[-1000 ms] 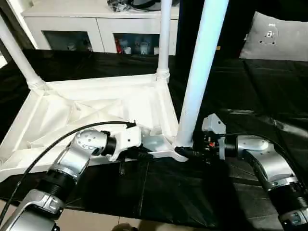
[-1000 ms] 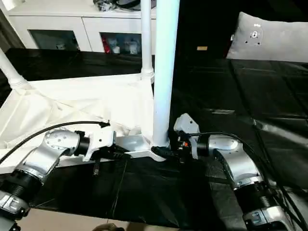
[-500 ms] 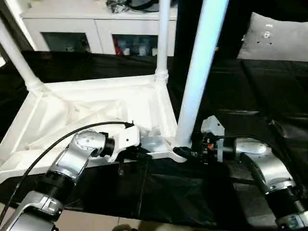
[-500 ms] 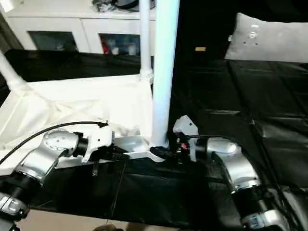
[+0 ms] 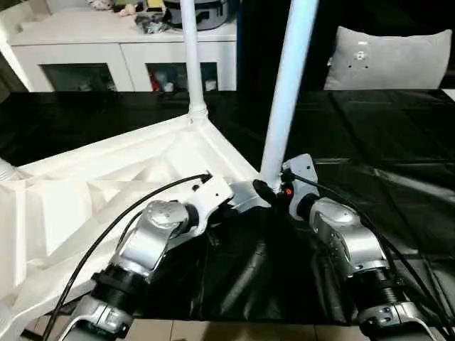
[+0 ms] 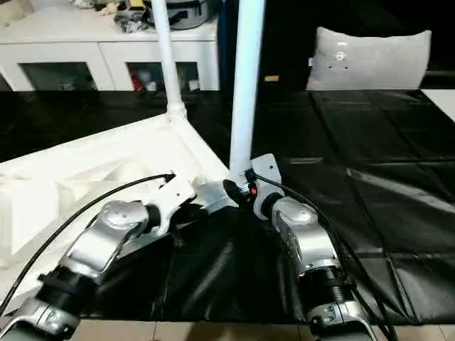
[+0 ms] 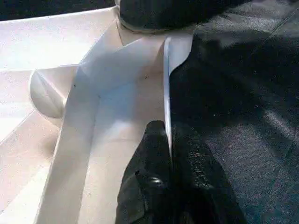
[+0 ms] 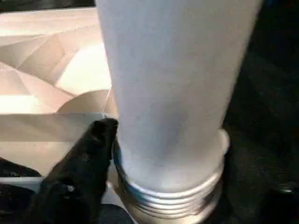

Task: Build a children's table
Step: Rotate leg to tighten

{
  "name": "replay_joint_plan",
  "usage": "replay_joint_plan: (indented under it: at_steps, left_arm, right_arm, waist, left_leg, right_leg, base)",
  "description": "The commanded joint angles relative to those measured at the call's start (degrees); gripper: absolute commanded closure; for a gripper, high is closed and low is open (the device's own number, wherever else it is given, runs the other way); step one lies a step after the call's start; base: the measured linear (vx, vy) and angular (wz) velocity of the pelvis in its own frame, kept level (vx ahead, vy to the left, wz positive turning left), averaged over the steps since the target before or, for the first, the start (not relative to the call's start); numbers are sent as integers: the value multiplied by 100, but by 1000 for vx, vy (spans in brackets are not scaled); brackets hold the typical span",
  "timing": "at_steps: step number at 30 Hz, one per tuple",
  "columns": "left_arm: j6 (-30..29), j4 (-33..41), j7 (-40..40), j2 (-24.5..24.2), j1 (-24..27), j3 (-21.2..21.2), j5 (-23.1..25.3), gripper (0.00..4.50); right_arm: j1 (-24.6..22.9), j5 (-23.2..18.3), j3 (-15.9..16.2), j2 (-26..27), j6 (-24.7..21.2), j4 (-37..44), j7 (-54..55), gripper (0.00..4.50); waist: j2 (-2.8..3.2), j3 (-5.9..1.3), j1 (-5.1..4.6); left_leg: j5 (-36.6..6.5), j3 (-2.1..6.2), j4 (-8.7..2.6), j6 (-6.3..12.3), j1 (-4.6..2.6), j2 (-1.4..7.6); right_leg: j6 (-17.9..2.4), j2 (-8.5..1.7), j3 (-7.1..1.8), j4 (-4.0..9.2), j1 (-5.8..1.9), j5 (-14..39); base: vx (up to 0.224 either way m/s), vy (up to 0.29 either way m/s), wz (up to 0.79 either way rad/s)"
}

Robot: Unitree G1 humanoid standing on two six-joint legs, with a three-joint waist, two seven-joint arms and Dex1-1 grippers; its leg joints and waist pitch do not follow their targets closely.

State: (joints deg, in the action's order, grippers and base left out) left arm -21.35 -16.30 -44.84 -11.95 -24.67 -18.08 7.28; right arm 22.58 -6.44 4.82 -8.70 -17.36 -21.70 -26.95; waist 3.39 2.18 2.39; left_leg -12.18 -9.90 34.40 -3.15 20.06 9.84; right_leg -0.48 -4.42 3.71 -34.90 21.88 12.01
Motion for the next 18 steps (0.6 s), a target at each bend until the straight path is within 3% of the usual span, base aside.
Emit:
replay_joint_plan:
  at_steps: [1,3,7,9,13,18]
  left_arm:
    - [241,42,19,179,-138,-191,-63,450]
    - [159,74,67,178,-121,-142,-25,450]
    - [844,-192,-338,-157,-134,-168,-42,450]
    - [1013,-290,-468,-267,-149,-168,-94,450]
    - [1398,-467,-949,-558,-177,-218,-158,450]
    - [1801,-646,-1584,-845,-218,-377,-212,450]
  right_arm:
    - [-135,-38,313,92,14,-27,-398,66]
    - [-169,-60,296,55,83,34,-467,60]
    - [-473,-290,110,-554,357,562,-1156,24]
    - [-585,-388,50,-817,434,738,-1483,5]
    - [-729,-695,-226,-1419,520,1019,-2231,5]
    - [-686,-668,-181,-1901,718,1037,-2754,5]
  waist:
    - [-72,-251,41]
    - [-60,-257,52]
    - [-102,-271,137]
    - [-96,-282,167]
    - [-105,-303,195]
    - [-98,-313,218]
  left_leg:
    - [-1307,127,-484,152,0,301]
    - [-1195,125,-481,210,34,298]
    - [-999,109,-450,341,34,292]
    - [-752,110,-437,462,78,295]
    - [-612,108,-407,592,94,289]
    - [-536,101,-397,638,87,311]
  right_leg:
    - [-968,-415,-301,548,-158,1770]
    - [-1083,-417,-294,508,-191,1501]
    - [-1024,-424,-301,518,-204,1452]
    - [-1073,-419,-292,458,-237,1039]
    - [-1088,-422,-271,455,-250,1060]
    - [-1203,-418,-265,430,-230,868]
  base:
    - [0,0,0]
    - [0,0,0]
    - [0,0,0]
    - [0,0,0]
    - [0,0,0]
    - [0,0,0]
